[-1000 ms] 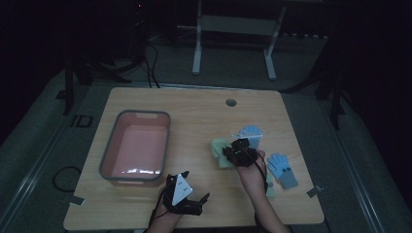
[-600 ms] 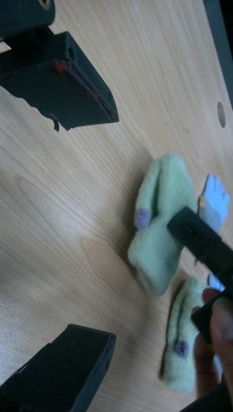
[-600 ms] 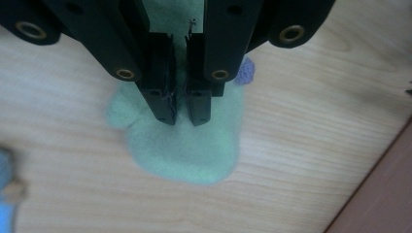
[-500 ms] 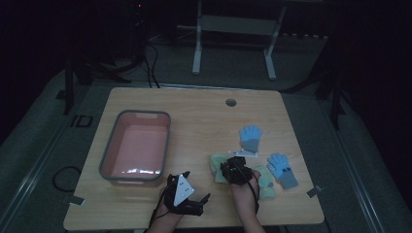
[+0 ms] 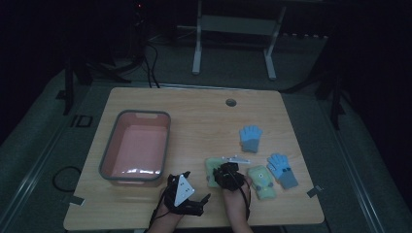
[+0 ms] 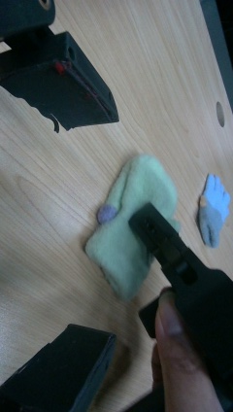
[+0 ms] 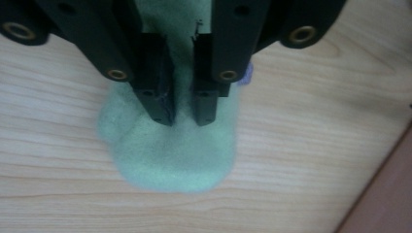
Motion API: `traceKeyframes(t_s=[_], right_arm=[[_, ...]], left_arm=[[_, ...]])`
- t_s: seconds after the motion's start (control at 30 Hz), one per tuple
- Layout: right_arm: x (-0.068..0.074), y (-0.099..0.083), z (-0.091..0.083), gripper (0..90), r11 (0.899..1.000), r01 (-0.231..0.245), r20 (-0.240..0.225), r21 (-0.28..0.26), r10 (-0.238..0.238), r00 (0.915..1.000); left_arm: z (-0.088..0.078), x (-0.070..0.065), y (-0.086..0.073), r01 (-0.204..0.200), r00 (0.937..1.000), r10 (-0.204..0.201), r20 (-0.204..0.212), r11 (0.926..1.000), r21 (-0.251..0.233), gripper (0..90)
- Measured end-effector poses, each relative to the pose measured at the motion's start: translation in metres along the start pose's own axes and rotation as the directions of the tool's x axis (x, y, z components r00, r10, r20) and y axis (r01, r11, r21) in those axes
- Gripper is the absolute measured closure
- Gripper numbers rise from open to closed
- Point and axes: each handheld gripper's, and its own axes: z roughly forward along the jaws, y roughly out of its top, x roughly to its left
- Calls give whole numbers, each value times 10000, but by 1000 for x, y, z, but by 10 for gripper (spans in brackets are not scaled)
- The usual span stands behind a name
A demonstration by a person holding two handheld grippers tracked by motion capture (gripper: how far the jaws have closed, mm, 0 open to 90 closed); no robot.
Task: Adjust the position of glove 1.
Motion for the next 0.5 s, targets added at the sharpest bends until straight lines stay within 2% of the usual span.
traceKeyframes(t_s=[0.13,0.3,0.37,0.4,0.5], right_arm=[[-3,7,-1,694,10000,58,-297,23,-58,9995],[-1,13,-7,655,9950,929,-430,358,-914,9949],[-2,13,-8,655,9946,1002,-413,282,-990,9942],[-4,14,-13,655,9926,1198,-635,220,-1182,9910],[-10,14,-20,651,9910,1332,-802,140,-1317,9880]], left_arm=[[0,0,0,15,10000,-16,65,10000,40,21],[1,0,1,-18,10000,17,76,10000,64,21],[1,0,1,-19,10000,19,68,10000,56,21],[1,0,1,-2,10000,2,53,10000,48,21],[1,0,0,19,10000,-19,53,10000,27,21]])
